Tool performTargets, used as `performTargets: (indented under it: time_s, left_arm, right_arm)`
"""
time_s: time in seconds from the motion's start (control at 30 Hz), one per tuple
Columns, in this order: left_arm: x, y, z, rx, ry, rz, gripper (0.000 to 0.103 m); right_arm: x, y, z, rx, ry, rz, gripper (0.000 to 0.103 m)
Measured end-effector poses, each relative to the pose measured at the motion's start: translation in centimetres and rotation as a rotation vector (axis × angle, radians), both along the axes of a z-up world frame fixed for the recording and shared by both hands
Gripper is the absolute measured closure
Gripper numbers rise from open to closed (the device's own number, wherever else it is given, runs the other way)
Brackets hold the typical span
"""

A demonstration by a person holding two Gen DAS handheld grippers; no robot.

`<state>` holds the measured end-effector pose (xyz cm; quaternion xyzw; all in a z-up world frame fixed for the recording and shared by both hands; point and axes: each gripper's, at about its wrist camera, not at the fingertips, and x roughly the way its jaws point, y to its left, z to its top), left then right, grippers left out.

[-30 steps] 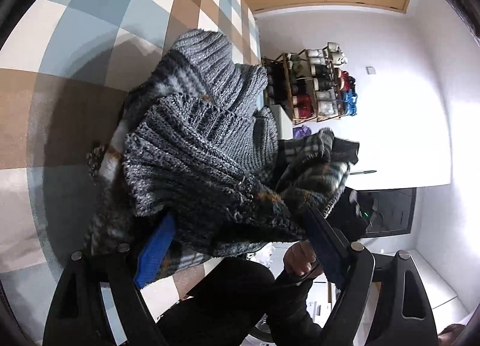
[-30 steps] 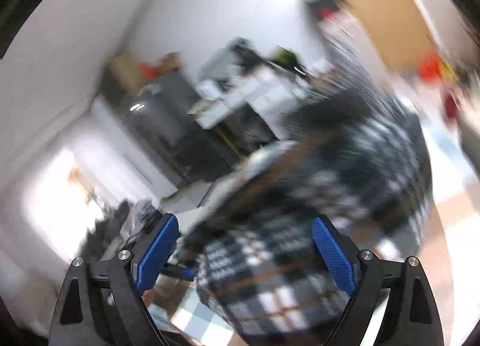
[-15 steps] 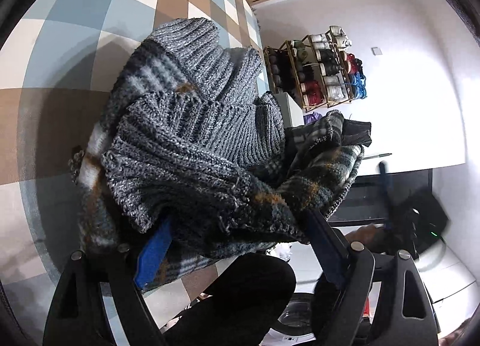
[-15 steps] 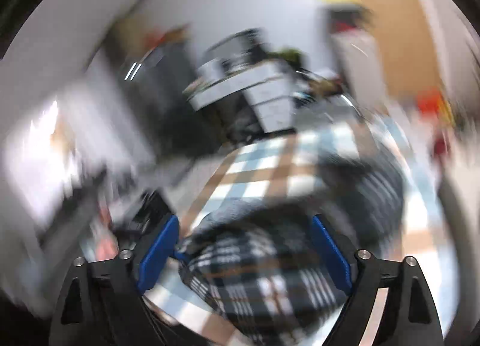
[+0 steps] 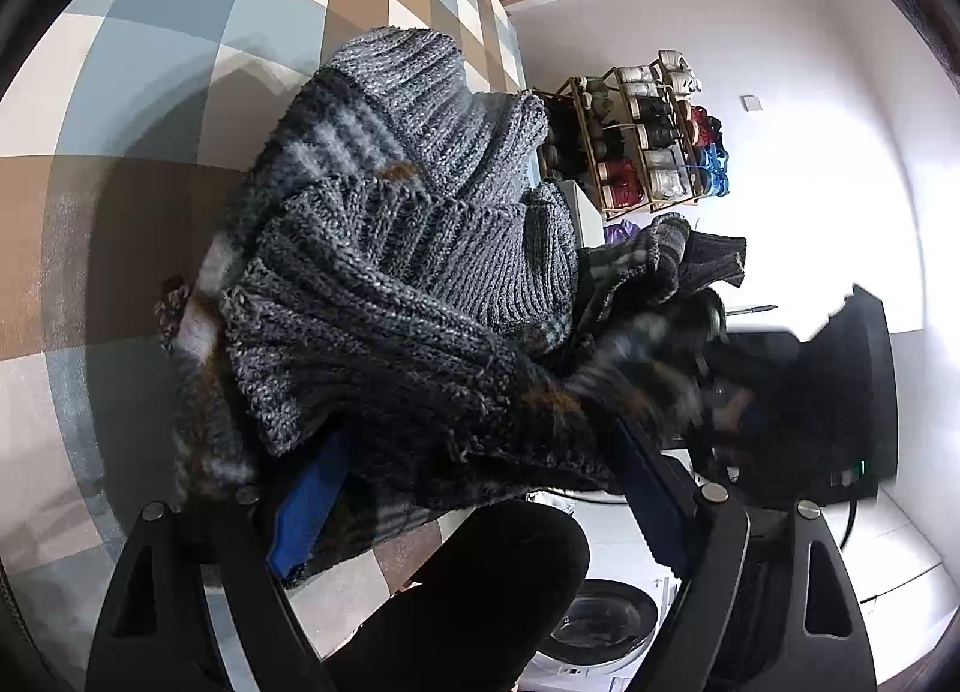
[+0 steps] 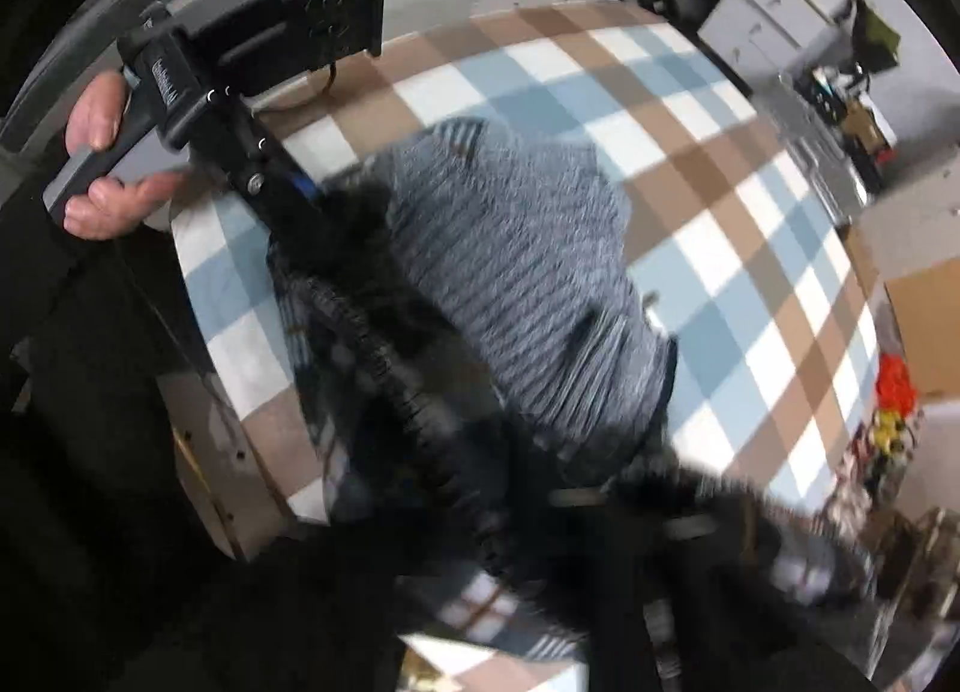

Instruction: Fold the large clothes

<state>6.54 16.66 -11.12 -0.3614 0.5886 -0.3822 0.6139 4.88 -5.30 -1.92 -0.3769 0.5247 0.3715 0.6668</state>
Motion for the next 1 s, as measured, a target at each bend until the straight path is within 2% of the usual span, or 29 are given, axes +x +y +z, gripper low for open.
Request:
performTargets:
  time_s: [0.17, 0.27, 0.4, 0.47, 0.53, 0.6, 0.73, 0.87, 0.93, 1.0]
  left_arm:
    - [-0.6, -0.4, 1.2, 0.015, -0.032, -0.021, 0.021]
    - [-1.3, -0.8, 2.2, 0.022, -0.067, -0.039, 0.021]
    - [-2.1, -1.1, 2.2, 0.007, -0.075, -0.071, 0.021]
    - [-2.1, -1.4, 1.7, -0.007, -0.06, -0.077, 0.021]
    - [-1.6, -1.7, 1.1, -0.023, -0.036, -0.063, 0.021]
    - [-0.8, -1.9, 0.7, -0.053, -0.01, -0.045, 0.021]
    - [1.3, -2.1, 1.7, -0.121, -0.001, -0.02, 0.021]
    - [3.1, -2.1, 4.3, -0.218, -0.081, -0.017, 0.021]
    - [3.9, -2.5, 5.1, -0.201, -0.113, -0.045, 0.021]
    - [5.1, -2.9, 5.1, -0.169, -0.105, -0.074, 0.021]
  right_arm:
    - [-3.8, -1.8, 1.7, 0.171, 0.01, -0.061, 0.097]
    - [-6.9, -3.1, 1.8, 0.283, 0.036, -0.102, 0.097]
    - [-8.9, -5.2, 1.2, 0.461, 0.084, -0.196, 0.096]
    - [-9.2, -6.2, 0.4, 0.557, 0.122, -0.243, 0.096]
    - [-8.8, -7.6, -0.1, 0.713, 0.158, -0.296, 0.096]
    - [-8.0, -8.4, -0.4, 0.814, 0.184, -0.33, 0.096]
    - [-5.9, -8.7, 0.0, 1.003, 0.237, -0.37, 0.096]
    - [-4.0, -6.8, 1.2, 1.108, 0.27, -0.343, 0.096]
    - [-3.4, -4.4, 1.8, 1.1, 0.261, -0.306, 0.096]
    - [-3.0, -2.1, 1.7, 1.052, 0.247, -0.287, 0.096]
